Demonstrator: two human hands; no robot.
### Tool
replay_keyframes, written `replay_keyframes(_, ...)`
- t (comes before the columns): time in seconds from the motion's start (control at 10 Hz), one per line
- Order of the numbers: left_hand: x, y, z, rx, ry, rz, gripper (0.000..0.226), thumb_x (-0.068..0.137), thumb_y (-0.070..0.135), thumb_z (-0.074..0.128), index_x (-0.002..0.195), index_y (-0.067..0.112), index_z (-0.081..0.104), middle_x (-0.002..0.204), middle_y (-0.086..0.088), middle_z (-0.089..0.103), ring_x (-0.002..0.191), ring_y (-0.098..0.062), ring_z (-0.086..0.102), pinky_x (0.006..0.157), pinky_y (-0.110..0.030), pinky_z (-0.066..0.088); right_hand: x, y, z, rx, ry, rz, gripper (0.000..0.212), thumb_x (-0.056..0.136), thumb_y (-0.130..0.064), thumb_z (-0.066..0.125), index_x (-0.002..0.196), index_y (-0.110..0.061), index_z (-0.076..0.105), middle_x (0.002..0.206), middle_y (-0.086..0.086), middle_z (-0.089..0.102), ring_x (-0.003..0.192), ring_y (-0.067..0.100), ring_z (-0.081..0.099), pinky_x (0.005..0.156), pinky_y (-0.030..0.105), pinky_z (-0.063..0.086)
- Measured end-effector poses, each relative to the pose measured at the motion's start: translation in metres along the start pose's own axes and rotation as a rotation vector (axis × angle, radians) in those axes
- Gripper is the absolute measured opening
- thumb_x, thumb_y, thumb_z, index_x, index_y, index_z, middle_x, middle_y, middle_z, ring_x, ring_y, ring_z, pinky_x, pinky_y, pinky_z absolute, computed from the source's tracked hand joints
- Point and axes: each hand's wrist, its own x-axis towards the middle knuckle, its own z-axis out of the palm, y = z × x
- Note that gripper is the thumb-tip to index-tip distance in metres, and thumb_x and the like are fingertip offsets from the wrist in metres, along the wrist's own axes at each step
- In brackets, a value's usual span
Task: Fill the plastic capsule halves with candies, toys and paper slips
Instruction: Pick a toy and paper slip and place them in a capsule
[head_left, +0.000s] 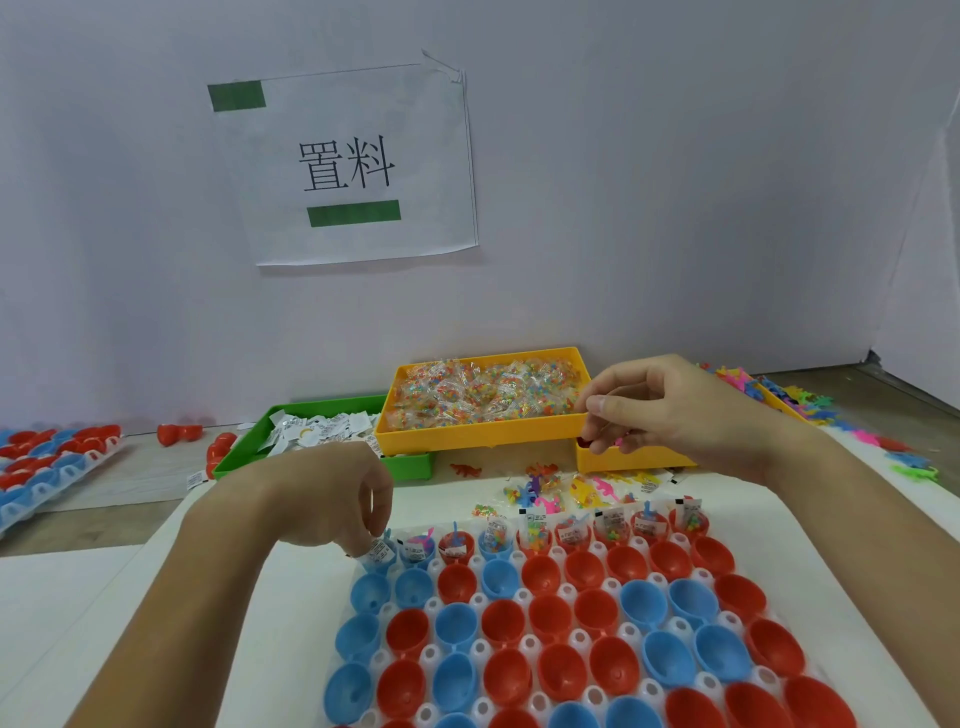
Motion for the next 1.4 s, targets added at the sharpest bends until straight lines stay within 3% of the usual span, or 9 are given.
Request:
replay_keyframes(0.2, 0.001, 0.002, -0.001, 0.020, -0.028, 0.009, 0.026, 0.086, 0.020, 0.072, 0.073, 0.040, 0.064, 0.075, 0.022, 0.064, 0.068, 0.002, 0.061, 0.054, -0.010, 0.041, 0.000, 0.000, 0.000, -0.003, -0.003, 0.001, 0.015, 0.099, -0.020, 0.059, 0.101, -0.014, 0.073, 0.091, 0.007, 0.077, 0.085, 0.022, 0.075, 0.072, 0.026, 0.059)
replay_keyframes(0.4, 0.003, 0.004, 0.001, 0.034, -0.009, 0.003, 0.025, 0.085, 0.020, 0.073, 0.072, 0.039, 0.064, 0.077, 0.021, 0.063, 0.072, 0.000, 0.061, 0.059, -0.012, 0.043, 0.000, 0.000, -0.001, -0.001, -0.005, 0.006, 0.015, 0.099, -0.020, 0.059, 0.101, -0.014, 0.073, 0.091, 0.008, 0.077, 0.085, 0.022, 0.075, 0.072, 0.028, 0.059)
replay_keyframes(0.6, 0.003, 0.007, 0.003, 0.035, -0.005, 0.007, 0.020, 0.081, 0.022, 0.076, 0.069, 0.035, 0.068, 0.071, 0.018, 0.066, 0.063, 0.003, 0.061, 0.056, -0.014, 0.044, 0.000, 0.000, 0.000, 0.005, -0.001, 0.008, 0.015, 0.099, -0.018, 0.059, 0.101, -0.012, 0.072, 0.091, 0.009, 0.077, 0.084, 0.023, 0.075, 0.071, 0.026, 0.058)
replay_keyframes(0.9, 0.008, 0.010, 0.009, 0.055, 0.024, -0.011, 0.011, 0.079, 0.023, 0.079, 0.077, 0.030, 0.071, 0.082, 0.013, 0.066, 0.074, -0.004, 0.064, 0.060, -0.019, 0.050, 0.000, 0.000, 0.001, 0.000, -0.009, 0.010, 0.015, 0.100, -0.017, 0.059, 0.100, -0.012, 0.072, 0.090, 0.009, 0.076, 0.084, 0.023, 0.074, 0.070, 0.024, 0.057)
replay_keyframes(1.1, 0.011, 0.012, 0.012, 0.027, 0.029, -0.027, 0.026, 0.079, 0.026, 0.081, 0.082, 0.032, 0.055, 0.089, 0.012, 0.061, 0.076, -0.006, 0.061, 0.058, -0.018, 0.046, 0.000, 0.000, 0.000, -0.014, -0.010, 0.008, 0.015, 0.100, -0.018, 0.058, 0.100, -0.013, 0.073, 0.090, 0.008, 0.077, 0.084, 0.023, 0.074, 0.070, 0.025, 0.058)
replay_keyframes(1.3, 0.004, 0.006, 0.006, -0.019, 0.009, -0.028, 0.032, 0.076, 0.035, 0.083, 0.091, 0.037, 0.055, 0.091, 0.014, 0.061, 0.080, -0.005, 0.060, 0.072, -0.024, 0.053, 0.000, 0.001, -0.002, -0.016, -0.008, 0.006, 0.015, 0.100, -0.019, 0.059, 0.101, -0.014, 0.073, 0.090, 0.008, 0.077, 0.084, 0.022, 0.075, 0.071, 0.025, 0.058)
replay_keyframes(1.4, -0.002, -0.004, -0.001, -0.038, 0.019, -0.039, 0.028, 0.074, 0.038, 0.084, 0.086, 0.036, 0.060, 0.088, 0.015, 0.066, 0.076, -0.001, 0.061, 0.061, -0.016, 0.045, -0.001, 0.002, -0.004, -0.014, -0.007, 0.002, 0.015, 0.099, -0.019, 0.059, 0.102, -0.014, 0.073, 0.090, 0.007, 0.077, 0.084, 0.021, 0.075, 0.072, 0.025, 0.059)
